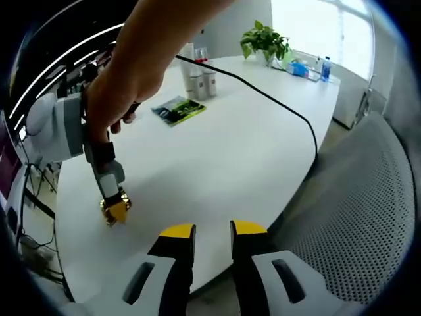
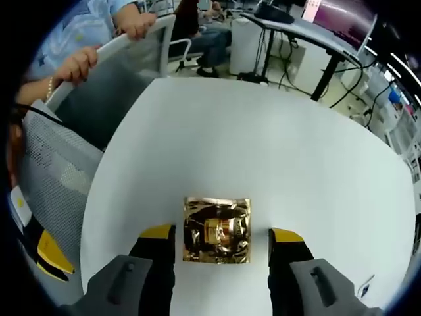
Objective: Arrange the skincare products in the storage area until every visible bottle or jar stands upright without overlapping.
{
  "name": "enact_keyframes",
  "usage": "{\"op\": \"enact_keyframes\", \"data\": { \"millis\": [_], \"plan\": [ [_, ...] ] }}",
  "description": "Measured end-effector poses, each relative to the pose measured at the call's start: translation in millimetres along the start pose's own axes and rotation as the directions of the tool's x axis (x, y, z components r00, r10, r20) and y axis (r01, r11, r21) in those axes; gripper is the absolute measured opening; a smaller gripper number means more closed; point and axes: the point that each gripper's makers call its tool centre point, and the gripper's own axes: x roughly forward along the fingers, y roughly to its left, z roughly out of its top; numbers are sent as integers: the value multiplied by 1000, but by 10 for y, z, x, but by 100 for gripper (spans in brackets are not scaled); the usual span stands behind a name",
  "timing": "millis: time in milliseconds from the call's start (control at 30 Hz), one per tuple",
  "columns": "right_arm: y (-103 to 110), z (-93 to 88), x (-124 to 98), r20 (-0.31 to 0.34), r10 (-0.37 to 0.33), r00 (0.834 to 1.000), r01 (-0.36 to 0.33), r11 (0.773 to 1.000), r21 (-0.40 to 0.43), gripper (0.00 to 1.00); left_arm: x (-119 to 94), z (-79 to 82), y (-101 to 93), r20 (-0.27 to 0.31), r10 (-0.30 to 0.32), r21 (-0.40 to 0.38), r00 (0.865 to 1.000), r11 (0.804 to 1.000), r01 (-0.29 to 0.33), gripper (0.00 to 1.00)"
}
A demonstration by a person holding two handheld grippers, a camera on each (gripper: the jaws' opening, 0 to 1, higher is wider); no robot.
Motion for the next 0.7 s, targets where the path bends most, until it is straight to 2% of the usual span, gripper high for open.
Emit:
{"op": "enact_keyframes", "data": {
  "millis": [100, 167, 700],
  "plan": [
    [21, 17, 4, 14, 15, 1000, -15, 1000, -24, 48, -1, 3, -2, 0, 0, -2, 1000, 1000, 0, 16],
    [45, 8, -16, 12, 23, 1000, -23, 999, -45, 37, 1, 0, -7, -2, -2, 0, 1000, 1000, 2, 16],
    [249, -167, -113, 16, 27, 1000, -26, 998, -48, 33, -3, 5, -8, 0, -3, 0, 1000, 1000, 3, 16]
  ]
}}
